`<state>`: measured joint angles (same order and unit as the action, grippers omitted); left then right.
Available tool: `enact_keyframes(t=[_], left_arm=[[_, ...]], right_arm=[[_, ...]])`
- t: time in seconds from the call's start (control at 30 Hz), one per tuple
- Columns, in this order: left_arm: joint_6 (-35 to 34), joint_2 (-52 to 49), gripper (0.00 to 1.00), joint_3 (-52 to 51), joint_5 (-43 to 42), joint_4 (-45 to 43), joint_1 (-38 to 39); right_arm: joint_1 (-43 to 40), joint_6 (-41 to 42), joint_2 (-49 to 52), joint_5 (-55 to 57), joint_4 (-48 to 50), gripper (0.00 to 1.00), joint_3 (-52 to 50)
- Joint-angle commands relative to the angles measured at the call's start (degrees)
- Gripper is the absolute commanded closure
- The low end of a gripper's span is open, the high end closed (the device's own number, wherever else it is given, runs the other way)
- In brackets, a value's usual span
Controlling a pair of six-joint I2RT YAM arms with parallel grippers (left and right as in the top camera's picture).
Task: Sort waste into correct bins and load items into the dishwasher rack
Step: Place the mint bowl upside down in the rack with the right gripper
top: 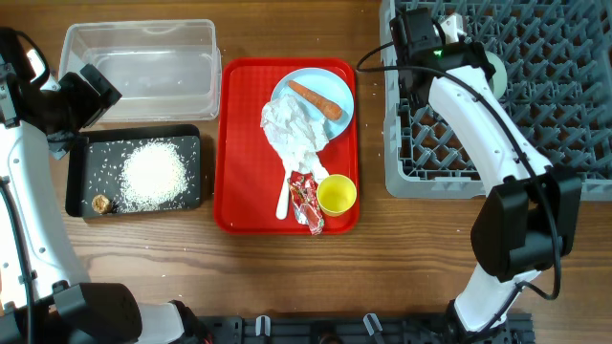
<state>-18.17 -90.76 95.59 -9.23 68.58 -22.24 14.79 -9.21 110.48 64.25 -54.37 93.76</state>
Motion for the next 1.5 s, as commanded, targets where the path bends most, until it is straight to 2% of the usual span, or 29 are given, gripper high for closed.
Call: enact_keyframes(t=[0.0, 0.13, 0.27, 0.6, 0.8, 1.0, 1.2, 1.33, 1.37, 1.4, 1.43, 1.47], left_arm=[[-0.33, -0.28, 0.0, 0.04, -0.09, -0.15, -0.04], [-0.31, -0.26, 0.0, 0.04, -0.09, -0.17, -0.07], [-0.31, -0.28, 0.0, 0.04, -0.09, -0.17, -0.07], [-0.31, -0.26, 0.0, 0.04, -0.09, -0.2, -0.07], [-0.31, -0.28, 0.0, 0.04, -0.09, -0.22, -0.07], [-0.31, -0.28, 0.0, 0.04, -0.09, -0.22, -0.07], [-0.31, -0.28, 0.0, 0.04, -0.09, -0.2, -0.07], [-0.31, -0.28, 0.0, 0.04, -0.09, -0.2, -0.07], [-0.31, -0.28, 0.0, 0.04, -0.09, -0.2, -0.07], [-0.31, -0.28, 0.0, 0.04, -0.09, -0.2, -0.07], [-0.31, -0.28, 0.0, 0.04, -0.09, -0.2, -0.07], [-0.33, -0.28, 0.0, 0.04, -0.11, -0.2, -0.07]], right_arm=[[-0.17, 2.14, 0.87, 2.8, -0.31, 0.96, -0.68], [-0.02, 5.05, 0.96, -2.8, -2.23, 0.96, -0.68], [-0.02, 6.88, 1.36, -2.8, -4.9, 0.95, -0.68], [0.2, 8.13, 5.33, -0.92, -3.32, 0.96, -0.68], [-0.17, 6.05, 6.1, 5.53, -0.72, 0.96, -0.68], [0.33, 3.45, 6.1, 17.18, -0.94, 0.96, -0.68], [6.1, 3.23, 6.12, 3.98, -3.67, 0.96, -0.68], [8.44, 3.32, 6.14, 3.37, -5.9, 0.96, -0.68], [8.7, 3.34, 6.12, 2.19, -6.56, 0.73, -0.68], [9.01, 3.34, 6.12, 0.39, -7.5, 0.27, -0.68], [9.2, 3.37, 6.12, -3.06, -8.31, 0.0, -0.68], [9.2, 3.37, 6.1, -7.17, -8.37, 0.0, -0.68]])
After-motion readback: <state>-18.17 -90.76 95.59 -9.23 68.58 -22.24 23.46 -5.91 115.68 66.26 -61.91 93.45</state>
